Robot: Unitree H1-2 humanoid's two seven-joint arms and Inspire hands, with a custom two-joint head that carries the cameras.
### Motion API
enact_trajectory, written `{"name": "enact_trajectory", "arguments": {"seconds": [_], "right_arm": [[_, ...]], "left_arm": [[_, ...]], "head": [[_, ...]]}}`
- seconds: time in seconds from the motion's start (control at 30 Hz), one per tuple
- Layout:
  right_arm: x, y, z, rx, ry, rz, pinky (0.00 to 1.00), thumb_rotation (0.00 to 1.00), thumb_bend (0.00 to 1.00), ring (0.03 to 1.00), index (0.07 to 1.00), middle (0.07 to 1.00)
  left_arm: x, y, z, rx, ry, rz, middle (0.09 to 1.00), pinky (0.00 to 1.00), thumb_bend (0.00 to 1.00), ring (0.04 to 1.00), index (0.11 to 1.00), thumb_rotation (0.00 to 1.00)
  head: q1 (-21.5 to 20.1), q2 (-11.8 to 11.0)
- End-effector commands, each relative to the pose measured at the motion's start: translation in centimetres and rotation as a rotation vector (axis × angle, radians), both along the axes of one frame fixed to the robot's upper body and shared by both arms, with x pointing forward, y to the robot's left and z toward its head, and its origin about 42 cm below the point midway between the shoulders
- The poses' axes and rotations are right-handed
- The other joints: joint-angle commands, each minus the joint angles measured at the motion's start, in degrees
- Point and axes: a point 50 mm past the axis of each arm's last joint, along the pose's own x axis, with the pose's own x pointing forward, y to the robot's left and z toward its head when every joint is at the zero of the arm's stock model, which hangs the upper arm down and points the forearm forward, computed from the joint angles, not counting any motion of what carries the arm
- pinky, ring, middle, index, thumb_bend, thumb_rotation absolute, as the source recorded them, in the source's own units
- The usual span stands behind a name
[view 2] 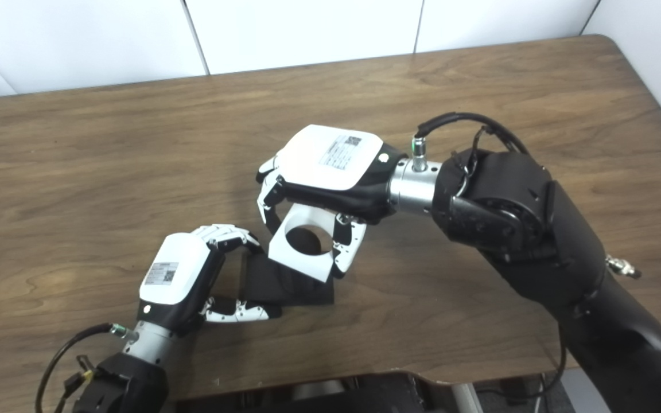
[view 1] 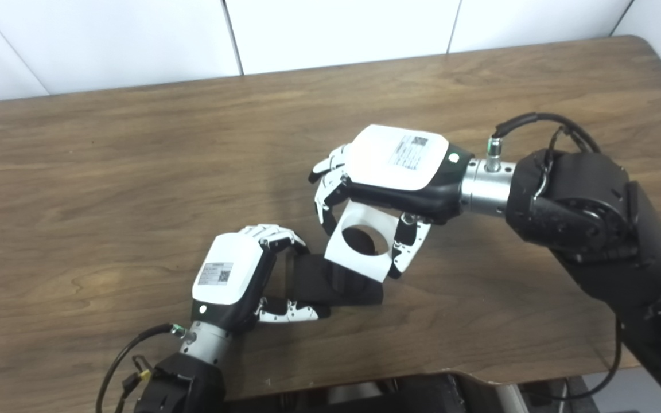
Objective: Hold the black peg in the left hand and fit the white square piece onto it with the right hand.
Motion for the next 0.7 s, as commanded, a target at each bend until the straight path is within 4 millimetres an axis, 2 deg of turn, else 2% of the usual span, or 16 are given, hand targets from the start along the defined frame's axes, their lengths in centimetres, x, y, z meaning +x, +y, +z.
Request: {"name": "enact_trajectory", "arguments": {"seconds": [0.0, 0.67], "right_arm": [[0.0, 0.4, 0.8, 0.031, -0.067, 0.021, 0.87, 0.13, 0.52, 0.868, 0.483, 0.73], [0.3, 2.1, -0.4, 0.032, -0.068, 0.025, 0.9, 0.13, 0.52, 0.875, 0.482, 0.741]], "left_arm": [[-0.3, 0.0, 0.0, 0.017, 0.017, -0.004, 0.705, 0.75, 0.51, 0.762, 0.488, 0.05], [-0.3, -0.3, 0.2, 0.005, 0.013, -0.002, 0.703, 0.73, 0.51, 0.758, 0.488, 0.05]], "head": [[0.0, 0.0], [0.5, 0.0]]}}
